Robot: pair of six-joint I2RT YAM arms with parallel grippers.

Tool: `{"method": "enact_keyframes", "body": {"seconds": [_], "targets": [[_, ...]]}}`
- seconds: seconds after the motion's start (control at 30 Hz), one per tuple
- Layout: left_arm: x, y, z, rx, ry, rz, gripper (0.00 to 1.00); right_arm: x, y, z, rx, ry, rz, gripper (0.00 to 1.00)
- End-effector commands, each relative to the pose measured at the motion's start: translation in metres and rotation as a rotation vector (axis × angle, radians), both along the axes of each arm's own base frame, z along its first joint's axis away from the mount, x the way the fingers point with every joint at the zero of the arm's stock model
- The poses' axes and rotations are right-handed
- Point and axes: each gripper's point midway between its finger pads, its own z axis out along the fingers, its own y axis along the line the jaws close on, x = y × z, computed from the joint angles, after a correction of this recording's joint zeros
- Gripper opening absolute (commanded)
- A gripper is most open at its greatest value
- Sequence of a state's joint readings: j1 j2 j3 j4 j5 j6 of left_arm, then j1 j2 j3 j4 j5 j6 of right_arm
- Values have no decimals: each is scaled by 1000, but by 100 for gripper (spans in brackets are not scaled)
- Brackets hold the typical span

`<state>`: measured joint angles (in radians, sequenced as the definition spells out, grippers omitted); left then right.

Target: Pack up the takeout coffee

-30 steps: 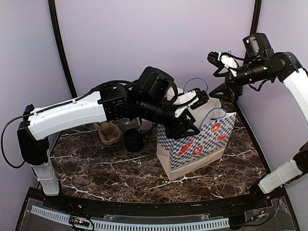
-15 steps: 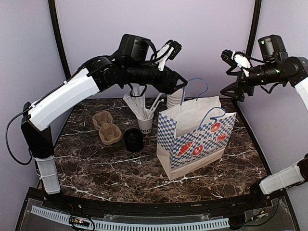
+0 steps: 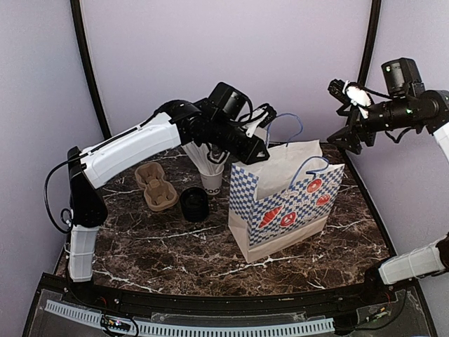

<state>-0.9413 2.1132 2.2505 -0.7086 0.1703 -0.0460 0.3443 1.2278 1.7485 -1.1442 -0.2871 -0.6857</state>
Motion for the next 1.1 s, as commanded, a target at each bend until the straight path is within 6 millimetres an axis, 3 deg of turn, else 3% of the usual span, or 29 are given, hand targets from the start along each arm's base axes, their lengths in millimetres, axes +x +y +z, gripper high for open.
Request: {"method": "enact_keyframes", "body": {"seconds": [0.0,0.07,0.23,0.37,0.57,0.67,0.7,0.73,0.77,0.8,0.9,0.93,0.97,1.07], "targets": [[-4,3,25,-43,-21,-24,9,6,-5,10,20,-47,-32,94],[-6,3,31,-45,-35,-41,0,7,-6,10,18,-53,-38,94],[-14,11,54,-7,-158,-66,0,15,-18,10,7,-79,-102,93],[-51,-1,63,26,-250,-155,0,21,-36,11,38,-77,-159,93],[-110,-28,52,50,-278,-265,0,40,-79,-8,39,-122,-320,95],[-131,-31,48,45,-301,-292,0,47,-98,-15,59,-114,-378,95],[-140,-29,57,29,-324,-294,0,50,-110,-18,63,-114,-413,95],[-140,-29,49,44,-339,-285,0,52,-116,-21,64,-111,-433,96],[-149,-27,58,25,-359,-289,0,54,-121,-25,66,-108,-447,95],[-149,-27,50,36,-379,-282,0,55,-126,-28,69,-106,-463,95],[-171,-22,58,17,-461,-312,0,59,-137,-43,73,-89,-497,95],[-176,-24,49,25,-492,-334,0,59,-138,-48,73,-78,-499,96],[-190,-22,56,3,-516,-357,0,58,-138,-53,75,-70,-498,95],[-212,-25,48,-7,-559,-418,0,57,-138,-64,78,-52,-498,96]]}}
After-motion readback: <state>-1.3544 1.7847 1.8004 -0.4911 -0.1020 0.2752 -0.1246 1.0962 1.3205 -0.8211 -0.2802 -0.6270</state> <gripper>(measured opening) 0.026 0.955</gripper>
